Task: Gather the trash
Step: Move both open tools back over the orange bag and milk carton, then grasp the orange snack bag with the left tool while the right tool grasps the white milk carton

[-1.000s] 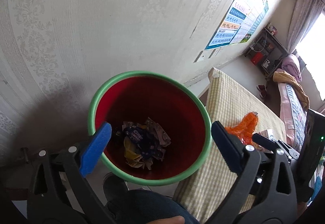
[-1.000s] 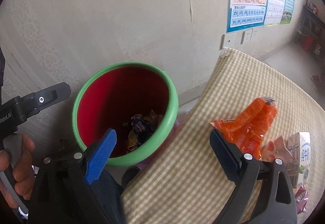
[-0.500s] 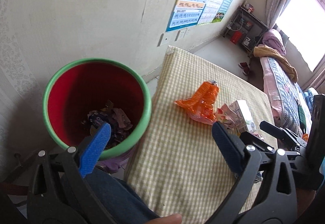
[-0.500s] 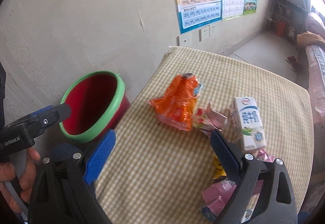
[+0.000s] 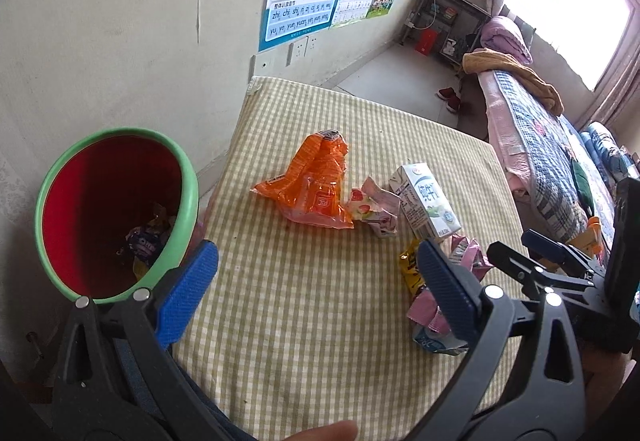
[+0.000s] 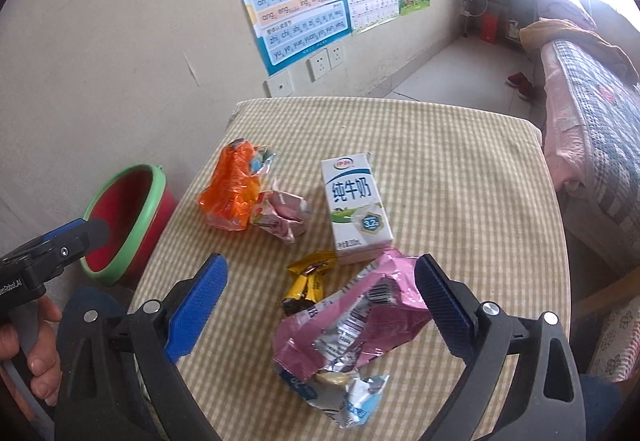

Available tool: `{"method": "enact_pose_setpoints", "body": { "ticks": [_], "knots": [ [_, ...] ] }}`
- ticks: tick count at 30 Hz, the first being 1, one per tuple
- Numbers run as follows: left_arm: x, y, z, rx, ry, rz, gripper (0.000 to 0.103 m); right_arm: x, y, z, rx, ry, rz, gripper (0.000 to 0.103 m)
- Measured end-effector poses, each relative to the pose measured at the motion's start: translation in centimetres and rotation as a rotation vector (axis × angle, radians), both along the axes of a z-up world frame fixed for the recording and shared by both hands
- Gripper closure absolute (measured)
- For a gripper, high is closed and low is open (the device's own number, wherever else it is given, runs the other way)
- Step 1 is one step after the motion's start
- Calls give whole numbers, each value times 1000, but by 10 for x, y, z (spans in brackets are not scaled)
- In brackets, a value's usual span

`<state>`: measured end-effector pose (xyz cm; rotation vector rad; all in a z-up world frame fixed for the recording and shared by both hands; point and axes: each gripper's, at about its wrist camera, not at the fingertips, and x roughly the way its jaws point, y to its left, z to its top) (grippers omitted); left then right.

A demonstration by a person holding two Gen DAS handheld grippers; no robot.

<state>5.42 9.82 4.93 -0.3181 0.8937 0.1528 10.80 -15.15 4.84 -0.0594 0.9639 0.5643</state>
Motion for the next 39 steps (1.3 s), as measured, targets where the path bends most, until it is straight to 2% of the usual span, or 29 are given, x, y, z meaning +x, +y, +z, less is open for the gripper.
{"method": "enact_pose_setpoints", "body": {
  "ticks": [10, 15, 21, 28, 33, 37, 39],
  "knots": [
    [46, 6, -28, 23, 58, -18, 6, 33, 3, -23, -23, 37, -6, 12],
    [80, 17, -52, 24, 99, -16, 6, 53, 16, -41, -54, 59, 6, 12],
    [116, 17, -85, 39, 153, -69, 6, 77, 29, -62, -87, 97, 14, 12],
    [133, 23, -110, 48, 177, -77, 6, 98, 40, -83, -114, 140, 35, 12],
    [141, 31, -119, 26, 176, -86, 7, 104, 49, -93, -147, 154, 63, 21],
    [143, 30, -120, 23, 172, -101, 25, 104, 54, -99, -201, 149, 83, 35],
    [142, 27, -120, 24, 170, -115, 35, 103, 56, -104, -215, 158, 93, 46]
  ]
}}
